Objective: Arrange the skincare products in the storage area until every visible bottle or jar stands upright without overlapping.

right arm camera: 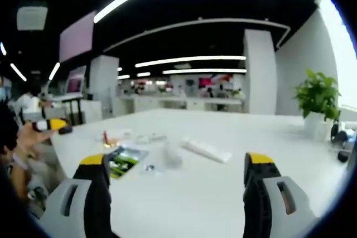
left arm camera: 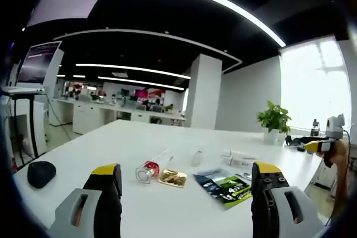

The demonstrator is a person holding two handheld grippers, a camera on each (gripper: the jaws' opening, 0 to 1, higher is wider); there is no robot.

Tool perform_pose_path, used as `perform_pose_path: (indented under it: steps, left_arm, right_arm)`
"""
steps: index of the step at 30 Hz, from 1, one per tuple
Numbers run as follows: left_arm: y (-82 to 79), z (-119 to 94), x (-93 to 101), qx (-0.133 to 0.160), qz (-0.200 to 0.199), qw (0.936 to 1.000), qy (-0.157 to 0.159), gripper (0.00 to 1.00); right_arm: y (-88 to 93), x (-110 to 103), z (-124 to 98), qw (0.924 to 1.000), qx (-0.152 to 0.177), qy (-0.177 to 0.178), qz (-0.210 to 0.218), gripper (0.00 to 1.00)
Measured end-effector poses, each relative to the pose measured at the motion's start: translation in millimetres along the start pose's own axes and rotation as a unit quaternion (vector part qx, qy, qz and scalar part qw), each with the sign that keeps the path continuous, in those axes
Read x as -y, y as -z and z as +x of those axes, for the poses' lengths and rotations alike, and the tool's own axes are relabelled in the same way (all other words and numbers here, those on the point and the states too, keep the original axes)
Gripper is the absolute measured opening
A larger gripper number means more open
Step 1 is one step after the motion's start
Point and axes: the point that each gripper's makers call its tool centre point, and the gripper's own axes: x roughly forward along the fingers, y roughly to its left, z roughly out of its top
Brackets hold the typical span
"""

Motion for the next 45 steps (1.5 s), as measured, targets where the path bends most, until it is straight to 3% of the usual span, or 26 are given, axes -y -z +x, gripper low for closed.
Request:
perform_pose_path:
  steps: [18,24,27,33,39,45]
  left_arm:
    - [-0.8,0,-0.5,-0.003,0.009,0.9999,-0.007,1.0]
    - [6.9,1,-2.5,-0.031,0.029,0.9991,-0.009,1.0]
    - [-5.5,10,-11.6,-0.008,0.01,0.9997,-0.022,1.0]
    - [-12.3,27,-26.0,-0.015,0.017,0.9994,-0.026,1.0]
    - [-9.1,50,-38.3,-0.025,0.011,0.9996,-0.008,0.99]
    - [7.0,75,-52.9,-0.034,0.0,0.9994,-0.006,0.96]
  right_arm:
    - [-7.8,-2,-3,0.9999,0.015,0.0,0.001,1.0]
    - [-8.8,0,-4,0.9998,0.019,0.002,0.005,1.0]
    - [-9.1,1,-4,0.9998,0.02,0.003,0.005,1.0]
    - [-11.1,1,-5,0.9997,0.024,0.004,0.007,1.0]
    - [-13.0,-1,-5,0.9997,0.026,0.001,0.006,1.0]
    - [-13.4,-2,-3,0.9996,0.027,-0.002,0.006,0.99]
